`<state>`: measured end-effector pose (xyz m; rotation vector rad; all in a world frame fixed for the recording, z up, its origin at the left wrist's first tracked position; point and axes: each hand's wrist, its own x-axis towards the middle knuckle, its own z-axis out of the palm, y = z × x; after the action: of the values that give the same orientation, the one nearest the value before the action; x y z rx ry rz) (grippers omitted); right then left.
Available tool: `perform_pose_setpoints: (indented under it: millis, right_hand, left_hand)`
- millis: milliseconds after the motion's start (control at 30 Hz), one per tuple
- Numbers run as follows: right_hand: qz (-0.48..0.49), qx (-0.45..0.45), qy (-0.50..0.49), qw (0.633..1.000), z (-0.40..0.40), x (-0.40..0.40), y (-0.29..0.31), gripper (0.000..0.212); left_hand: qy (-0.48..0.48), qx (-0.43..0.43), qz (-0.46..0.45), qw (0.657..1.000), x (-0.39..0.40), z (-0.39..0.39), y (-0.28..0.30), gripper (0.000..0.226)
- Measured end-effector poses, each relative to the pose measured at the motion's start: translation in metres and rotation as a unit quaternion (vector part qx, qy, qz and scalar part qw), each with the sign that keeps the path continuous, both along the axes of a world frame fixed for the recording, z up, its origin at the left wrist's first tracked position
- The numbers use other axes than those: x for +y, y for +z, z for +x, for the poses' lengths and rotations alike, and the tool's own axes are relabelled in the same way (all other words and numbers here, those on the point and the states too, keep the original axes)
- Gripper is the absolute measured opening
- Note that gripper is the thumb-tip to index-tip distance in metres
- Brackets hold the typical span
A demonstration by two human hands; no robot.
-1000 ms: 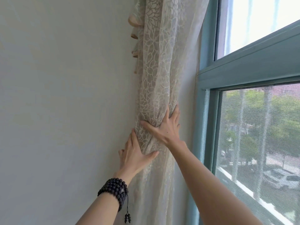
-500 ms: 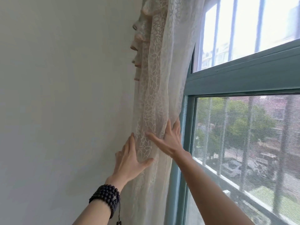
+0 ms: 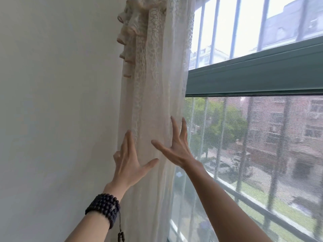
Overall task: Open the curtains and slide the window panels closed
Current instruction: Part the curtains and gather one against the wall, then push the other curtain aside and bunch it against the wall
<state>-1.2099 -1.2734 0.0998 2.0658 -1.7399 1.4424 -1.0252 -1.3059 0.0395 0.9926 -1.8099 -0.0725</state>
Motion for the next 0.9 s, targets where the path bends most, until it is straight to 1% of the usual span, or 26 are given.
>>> perform_pose_setpoints:
  millis: [100,167,300,367,500,633,767,900]
  right_hand:
    - [-0.017,0.001,0.001,1.000,-0.009,0.026,0.000,0.111]
    - [-0.026,0.001,0.000,1.000,-0.016,0.043,-0.001,0.109]
    - [-0.029,0.008,-0.010,1.000,-0.037,0.088,-0.005,0.101]
    - [-0.023,0.024,-0.022,0.999,-0.051,0.114,-0.007,0.097]
    - [-0.013,0.037,-0.052,0.998,-0.083,0.177,-0.010,0.092]
    - [-0.016,0.061,-0.080,0.995,-0.111,0.238,-0.007,0.082]
    - [-0.025,0.070,-0.108,0.991,-0.133,0.302,-0.002,0.079]
    - [-0.053,0.091,-0.126,0.986,-0.141,0.361,0.005,0.080]
  left_hand:
    - [-0.016,0.020,-0.018,1.000,0.021,-0.006,0.004,0.120]
    - [-0.031,0.032,-0.034,0.998,0.037,-0.009,0.009,0.111]
    - [-0.084,0.054,-0.080,0.992,0.086,-0.029,0.021,0.095]
    - [-0.117,0.055,-0.092,0.987,0.114,-0.044,0.029,0.093]
    - [-0.168,0.022,-0.105,0.980,0.165,-0.075,0.040,0.092]
    - [-0.201,0.005,-0.103,0.974,0.196,-0.101,0.040,0.089]
    - [-0.252,0.010,-0.095,0.963,0.234,-0.132,0.038,0.086]
    - [-0.312,0.035,-0.095,0.945,0.266,-0.163,0.042,0.082]
